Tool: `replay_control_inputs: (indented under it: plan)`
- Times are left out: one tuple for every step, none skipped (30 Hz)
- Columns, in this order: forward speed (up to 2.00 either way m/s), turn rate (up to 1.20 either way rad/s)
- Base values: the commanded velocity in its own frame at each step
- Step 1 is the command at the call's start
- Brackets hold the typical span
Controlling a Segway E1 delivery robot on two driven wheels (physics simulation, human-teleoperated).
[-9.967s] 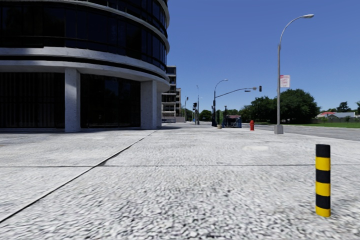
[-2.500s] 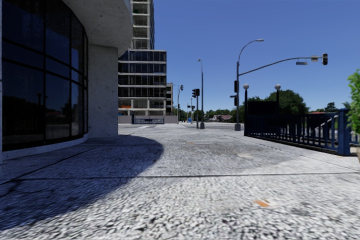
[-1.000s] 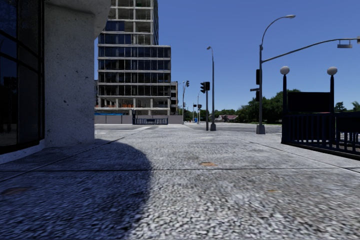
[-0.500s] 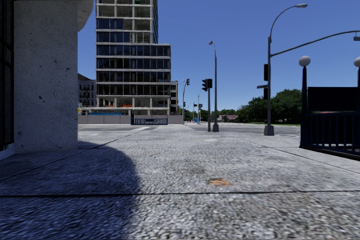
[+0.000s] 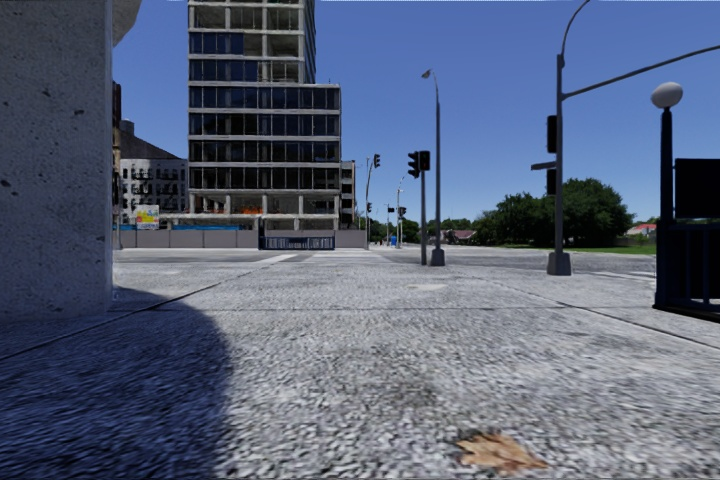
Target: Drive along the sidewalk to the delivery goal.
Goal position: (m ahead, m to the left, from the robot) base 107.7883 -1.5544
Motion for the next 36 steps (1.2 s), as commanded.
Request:
replay_control_inputs:
  plan:
    - [2.00,0.00]
    - [2.00,0.00]
    - [2.00,0.00]
    - [2.00,0.00]
    - [2.00,0.00]
    - [2.00,0.00]
    - [2.00,0.00]
    - [2.00,0.00]
    - [2.00,0.00]
    - [2.00,0.00]
    - [2.00,0.00]
    - [2.00,0.00]
    - [2.00,0.00]
    - [2.00,0.00]
    - [2.00,0.00]
    - [2.00,0.00]
    - [2.00,0.00]
    - [2.00,0.00]
    - [2.00,0.00]
    - [2.00,0.00]
    - [2.00,0.00]
    - [2.00,0.00]
    - [2.00,0.00]
    - [2.00,0.00]
    - [2.00,0.00]
    - [2.00,0.00]
    - [2.00,0.00]
    - [2.00,0.00]
    - [2.00,0.00]
    - [2.00,0.00]
    - [2.00,0.00]
    - [2.00,0.00]
    - [2.00,0.00]
    - [2.00,0.00]
    - [2.00,0.00]
    - [2.00,0.00]
